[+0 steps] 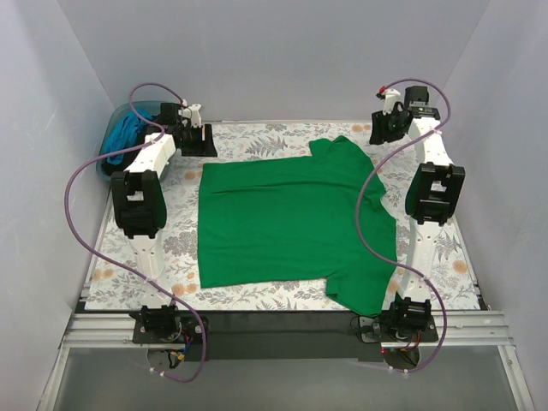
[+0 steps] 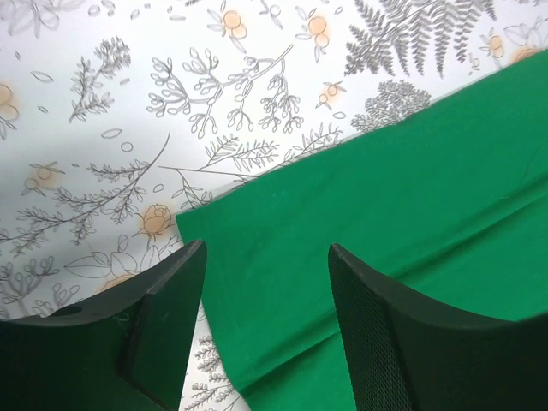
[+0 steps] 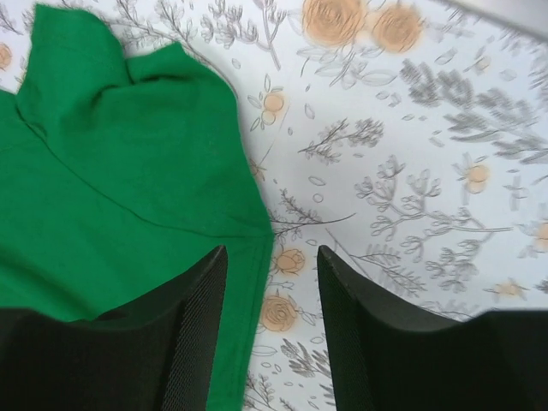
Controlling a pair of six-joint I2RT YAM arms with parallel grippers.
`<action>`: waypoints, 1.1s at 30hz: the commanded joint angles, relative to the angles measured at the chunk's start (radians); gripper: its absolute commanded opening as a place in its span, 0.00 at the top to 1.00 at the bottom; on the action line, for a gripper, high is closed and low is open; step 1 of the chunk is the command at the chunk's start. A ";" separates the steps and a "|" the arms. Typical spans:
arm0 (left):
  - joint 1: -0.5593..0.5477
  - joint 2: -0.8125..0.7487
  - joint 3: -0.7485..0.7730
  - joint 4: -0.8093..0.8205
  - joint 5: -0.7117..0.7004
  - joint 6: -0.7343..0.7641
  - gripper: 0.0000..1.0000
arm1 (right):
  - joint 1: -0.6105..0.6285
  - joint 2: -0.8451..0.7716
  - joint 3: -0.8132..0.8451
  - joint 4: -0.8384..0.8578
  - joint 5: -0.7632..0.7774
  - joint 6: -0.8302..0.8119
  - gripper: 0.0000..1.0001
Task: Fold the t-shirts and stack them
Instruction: Flatten the tshirt out, then fold the tshirt
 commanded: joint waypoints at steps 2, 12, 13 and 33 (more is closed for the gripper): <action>0.007 0.016 0.010 -0.003 -0.003 -0.026 0.40 | 0.007 0.026 -0.074 0.123 -0.046 0.093 0.45; 0.039 0.022 -0.021 0.000 -0.020 -0.026 0.34 | 0.044 0.093 -0.097 0.197 -0.041 0.128 0.43; 0.041 0.027 -0.021 -0.002 -0.024 -0.026 0.34 | 0.047 0.099 -0.097 0.199 -0.035 0.128 0.43; 0.048 0.129 0.050 -0.035 -0.051 -0.029 0.32 | 0.075 0.154 -0.083 0.282 -0.064 0.184 0.81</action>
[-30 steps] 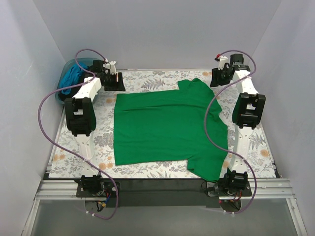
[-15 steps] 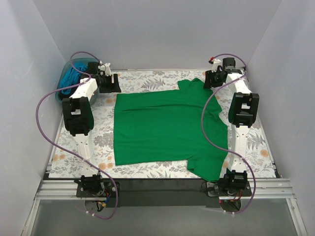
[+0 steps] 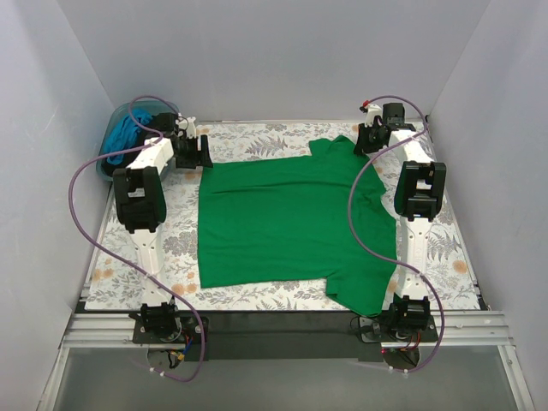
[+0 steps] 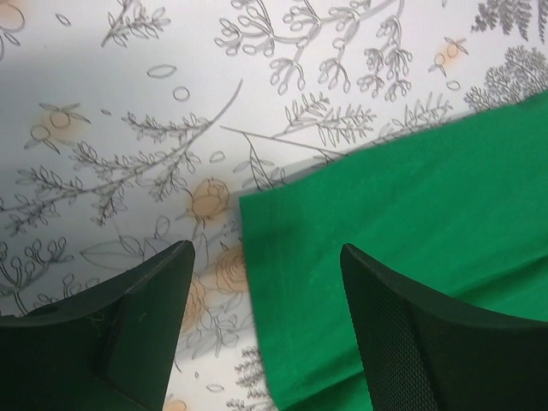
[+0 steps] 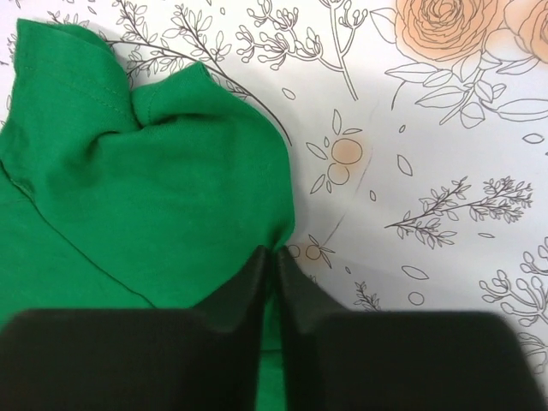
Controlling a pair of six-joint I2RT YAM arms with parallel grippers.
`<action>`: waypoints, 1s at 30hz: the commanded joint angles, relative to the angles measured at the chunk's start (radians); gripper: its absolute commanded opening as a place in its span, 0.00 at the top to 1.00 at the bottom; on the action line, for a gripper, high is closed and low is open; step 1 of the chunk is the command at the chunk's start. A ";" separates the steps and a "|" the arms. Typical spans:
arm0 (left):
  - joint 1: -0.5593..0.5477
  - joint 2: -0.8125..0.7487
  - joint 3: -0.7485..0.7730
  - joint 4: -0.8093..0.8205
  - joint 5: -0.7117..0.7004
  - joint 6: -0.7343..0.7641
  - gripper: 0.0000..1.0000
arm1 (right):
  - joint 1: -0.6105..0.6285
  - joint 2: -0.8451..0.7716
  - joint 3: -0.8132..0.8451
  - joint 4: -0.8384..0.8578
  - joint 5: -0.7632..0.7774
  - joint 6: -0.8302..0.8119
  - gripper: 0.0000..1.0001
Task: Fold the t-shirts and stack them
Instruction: Fold the tshirt
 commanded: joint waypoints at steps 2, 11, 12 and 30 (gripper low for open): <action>0.002 0.030 0.065 0.005 -0.027 -0.012 0.34 | 0.005 -0.001 0.019 0.033 -0.021 0.005 0.96; 0.002 0.102 0.138 0.023 -0.048 0.005 0.39 | 0.004 -0.036 -0.005 0.050 -0.018 -0.001 0.99; 0.000 0.105 0.140 0.020 -0.043 0.006 0.40 | 0.005 -0.036 -0.005 0.051 -0.015 -0.004 0.99; 0.002 0.087 0.080 0.028 0.108 -0.020 0.74 | 0.005 -0.063 -0.014 0.053 -0.010 -0.028 0.99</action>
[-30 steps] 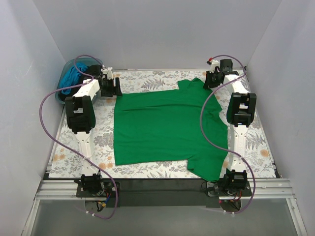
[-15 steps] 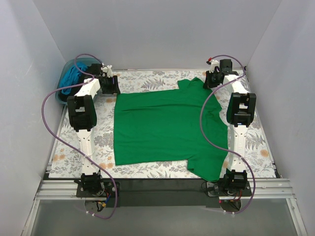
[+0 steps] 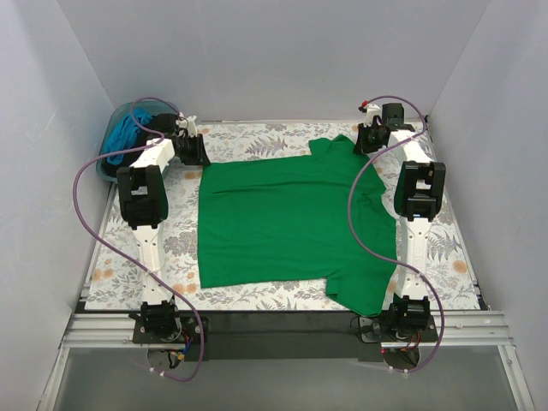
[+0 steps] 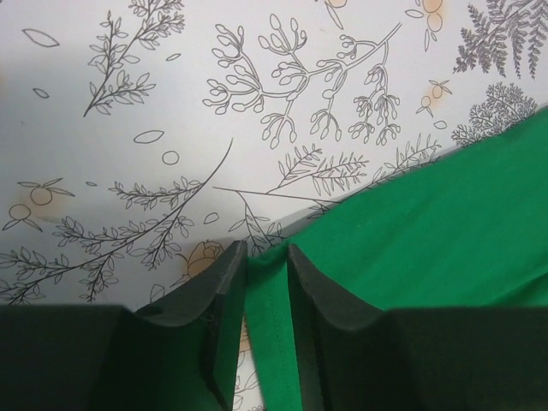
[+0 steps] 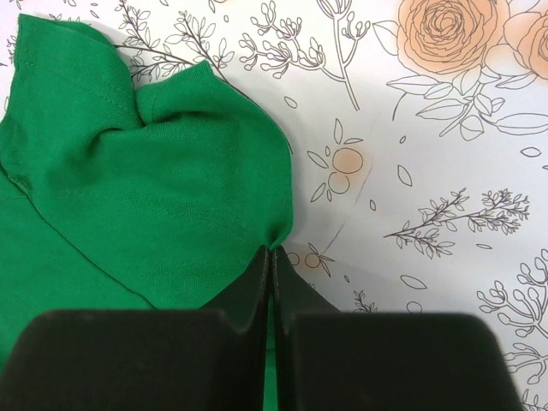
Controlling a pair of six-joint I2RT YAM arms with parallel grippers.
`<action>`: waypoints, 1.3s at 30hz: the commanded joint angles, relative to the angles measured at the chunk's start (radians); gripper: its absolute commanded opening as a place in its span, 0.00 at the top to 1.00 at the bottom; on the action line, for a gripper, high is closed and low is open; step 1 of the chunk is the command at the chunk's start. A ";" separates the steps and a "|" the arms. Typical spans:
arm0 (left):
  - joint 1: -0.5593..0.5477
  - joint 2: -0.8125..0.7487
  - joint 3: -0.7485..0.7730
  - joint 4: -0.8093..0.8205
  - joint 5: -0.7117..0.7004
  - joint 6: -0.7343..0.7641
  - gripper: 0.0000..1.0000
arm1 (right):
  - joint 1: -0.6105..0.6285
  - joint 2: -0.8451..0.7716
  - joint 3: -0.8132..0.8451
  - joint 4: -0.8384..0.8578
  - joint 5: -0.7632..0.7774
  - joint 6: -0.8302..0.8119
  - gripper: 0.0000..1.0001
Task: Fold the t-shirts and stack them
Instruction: Fold the tshirt
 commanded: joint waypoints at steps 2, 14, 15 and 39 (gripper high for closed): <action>-0.003 -0.011 0.004 -0.029 0.018 -0.015 0.79 | 0.002 -0.069 -0.001 0.032 -0.008 -0.009 0.99; 0.003 -0.021 0.062 0.037 -0.025 -0.028 1.00 | -0.015 -0.106 0.042 0.087 0.004 -0.009 0.99; 0.008 -0.032 0.058 0.054 -0.023 -0.029 1.00 | -0.018 -0.109 0.045 0.096 0.006 -0.009 0.99; 0.028 -0.374 -0.315 0.230 0.055 0.100 1.00 | -0.049 -0.319 -0.160 0.112 -0.040 -0.094 0.99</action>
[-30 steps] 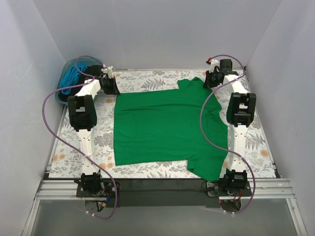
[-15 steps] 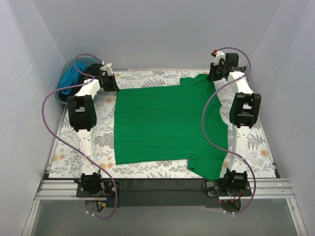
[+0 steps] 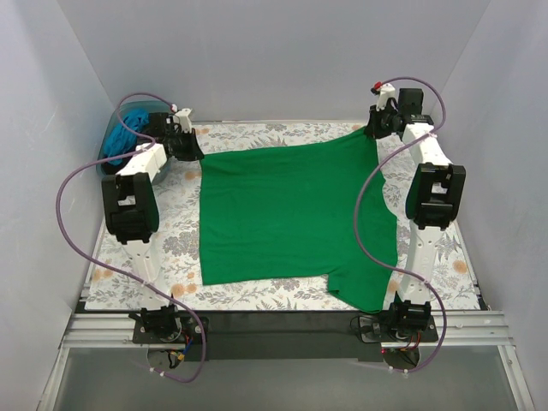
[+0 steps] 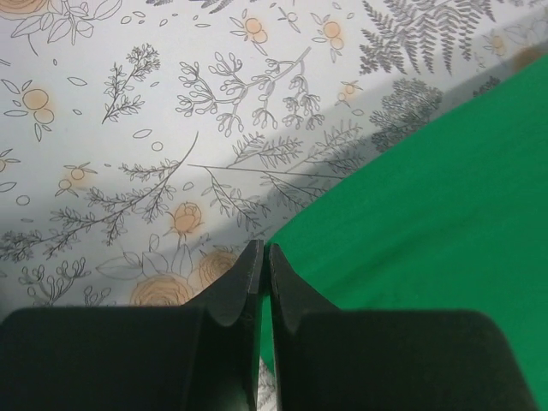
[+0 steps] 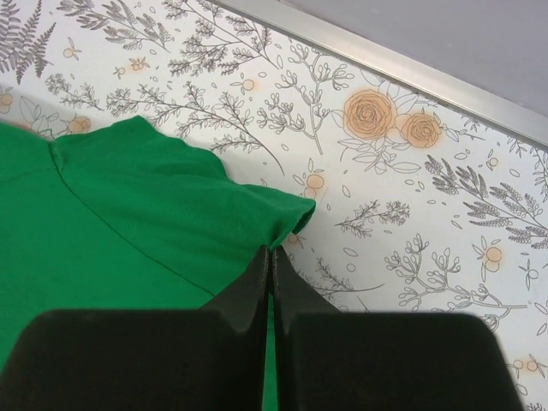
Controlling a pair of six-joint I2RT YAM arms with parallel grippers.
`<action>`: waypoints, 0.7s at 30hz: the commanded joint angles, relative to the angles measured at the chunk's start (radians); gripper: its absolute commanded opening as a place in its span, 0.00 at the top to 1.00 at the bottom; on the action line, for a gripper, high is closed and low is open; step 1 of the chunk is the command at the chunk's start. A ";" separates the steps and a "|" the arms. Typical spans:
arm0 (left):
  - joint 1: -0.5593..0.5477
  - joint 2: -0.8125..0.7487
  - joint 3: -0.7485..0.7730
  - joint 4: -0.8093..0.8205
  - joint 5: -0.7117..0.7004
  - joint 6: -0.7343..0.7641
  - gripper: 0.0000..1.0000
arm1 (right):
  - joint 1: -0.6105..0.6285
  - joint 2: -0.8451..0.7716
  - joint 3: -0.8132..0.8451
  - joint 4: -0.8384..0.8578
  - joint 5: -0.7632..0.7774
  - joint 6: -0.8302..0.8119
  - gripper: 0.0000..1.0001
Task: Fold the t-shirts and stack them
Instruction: Fold the tshirt
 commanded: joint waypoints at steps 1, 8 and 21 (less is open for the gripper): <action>0.013 -0.135 -0.060 0.046 0.027 0.049 1.00 | -0.021 -0.088 -0.038 0.031 -0.020 -0.033 0.99; 0.013 -0.252 -0.202 0.045 0.036 0.100 1.00 | -0.033 -0.153 -0.115 0.002 -0.046 -0.056 0.99; 0.013 -0.385 -0.400 0.045 0.016 0.161 1.00 | -0.051 -0.274 -0.326 -0.042 -0.077 -0.120 0.99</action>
